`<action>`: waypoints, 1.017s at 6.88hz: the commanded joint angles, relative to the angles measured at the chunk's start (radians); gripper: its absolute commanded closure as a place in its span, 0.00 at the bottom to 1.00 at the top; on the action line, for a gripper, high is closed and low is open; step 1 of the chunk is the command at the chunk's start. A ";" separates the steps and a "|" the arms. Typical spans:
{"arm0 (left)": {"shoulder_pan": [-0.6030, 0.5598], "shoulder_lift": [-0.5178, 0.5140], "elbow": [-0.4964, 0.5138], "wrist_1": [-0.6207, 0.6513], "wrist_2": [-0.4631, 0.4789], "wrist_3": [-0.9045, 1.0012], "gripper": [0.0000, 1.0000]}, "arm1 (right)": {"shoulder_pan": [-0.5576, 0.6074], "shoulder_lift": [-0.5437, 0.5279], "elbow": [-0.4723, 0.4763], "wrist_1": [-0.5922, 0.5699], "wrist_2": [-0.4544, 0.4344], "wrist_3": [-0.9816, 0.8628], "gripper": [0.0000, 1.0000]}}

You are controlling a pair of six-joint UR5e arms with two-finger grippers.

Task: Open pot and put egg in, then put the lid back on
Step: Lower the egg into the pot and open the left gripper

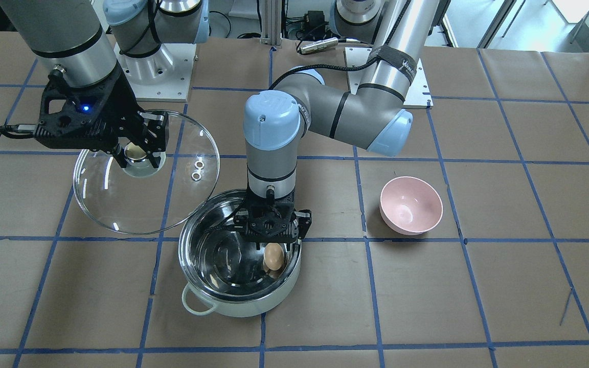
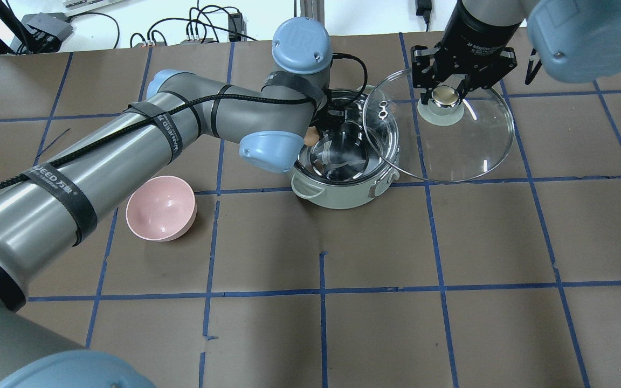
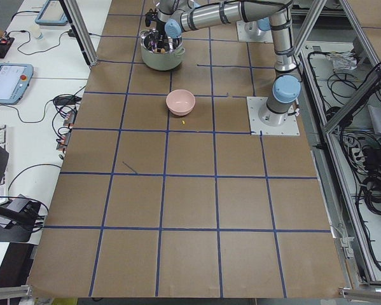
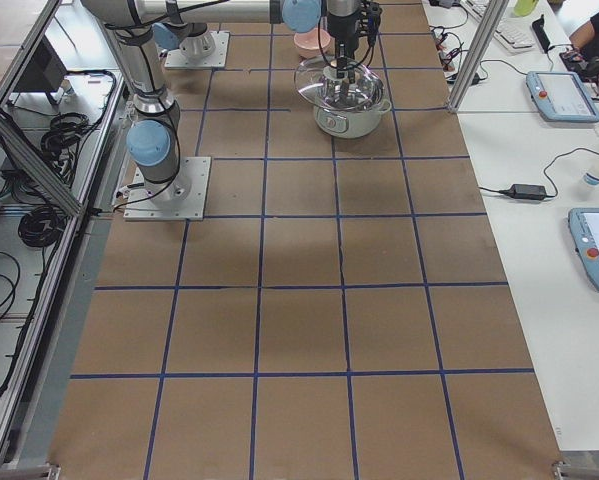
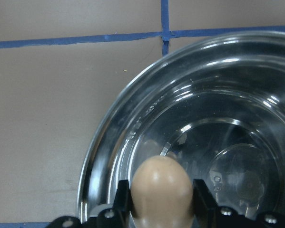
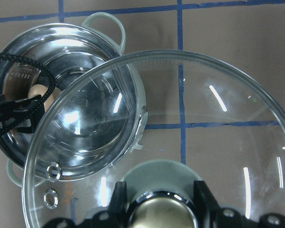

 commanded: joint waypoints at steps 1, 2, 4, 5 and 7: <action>0.010 0.035 0.016 -0.005 0.002 0.038 0.13 | -0.002 0.000 0.001 0.000 0.000 -0.003 0.83; 0.051 0.076 0.008 -0.019 -0.003 0.056 0.10 | -0.003 0.000 0.001 0.000 0.000 -0.003 0.83; 0.163 0.193 0.007 -0.248 -0.059 0.059 0.07 | 0.011 0.008 -0.013 -0.003 0.000 0.007 0.86; 0.224 0.265 0.005 -0.366 -0.089 0.103 0.06 | 0.030 0.043 -0.010 -0.069 0.014 0.006 0.86; 0.315 0.391 0.016 -0.595 -0.095 0.203 0.05 | 0.155 0.171 -0.039 -0.208 0.006 0.023 0.86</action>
